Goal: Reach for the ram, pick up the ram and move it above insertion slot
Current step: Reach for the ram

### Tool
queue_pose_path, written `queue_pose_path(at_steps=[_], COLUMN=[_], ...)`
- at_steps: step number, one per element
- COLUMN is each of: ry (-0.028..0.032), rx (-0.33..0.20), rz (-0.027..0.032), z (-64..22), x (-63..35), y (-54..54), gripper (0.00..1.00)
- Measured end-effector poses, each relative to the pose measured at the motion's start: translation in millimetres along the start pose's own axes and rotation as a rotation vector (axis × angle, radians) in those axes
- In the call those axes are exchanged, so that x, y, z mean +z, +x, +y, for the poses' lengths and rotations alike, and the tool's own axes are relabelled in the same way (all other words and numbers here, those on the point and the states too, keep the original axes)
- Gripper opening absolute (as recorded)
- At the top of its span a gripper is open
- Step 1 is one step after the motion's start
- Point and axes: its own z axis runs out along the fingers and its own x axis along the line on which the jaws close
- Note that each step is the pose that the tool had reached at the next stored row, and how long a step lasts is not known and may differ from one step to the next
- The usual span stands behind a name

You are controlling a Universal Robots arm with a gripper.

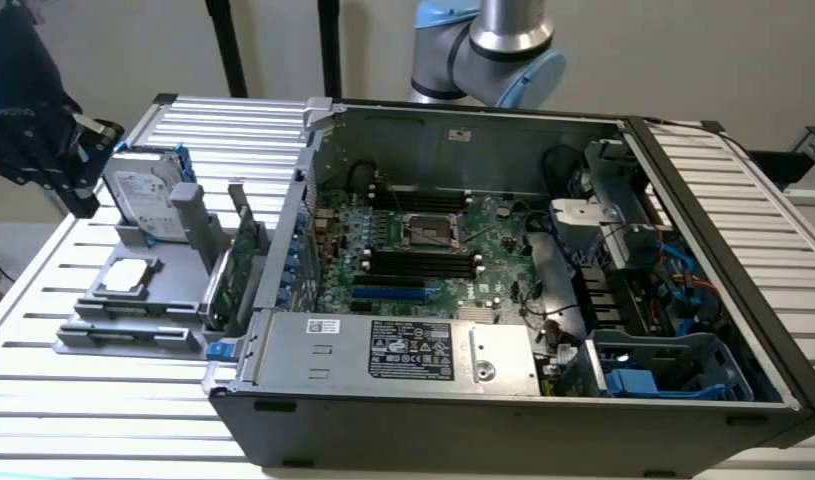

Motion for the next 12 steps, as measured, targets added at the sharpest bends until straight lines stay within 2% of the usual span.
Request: queue_pose_path(at_steps=[7, 12], ry=[0.0033, 0.004], rx=[0.0, 0.0], rz=[0.0001, 0.0002], z=[-19.4, -24.6], x=[3.1, 4.2], y=[-1.9, -2.8], gripper=[0.11, 0.11])
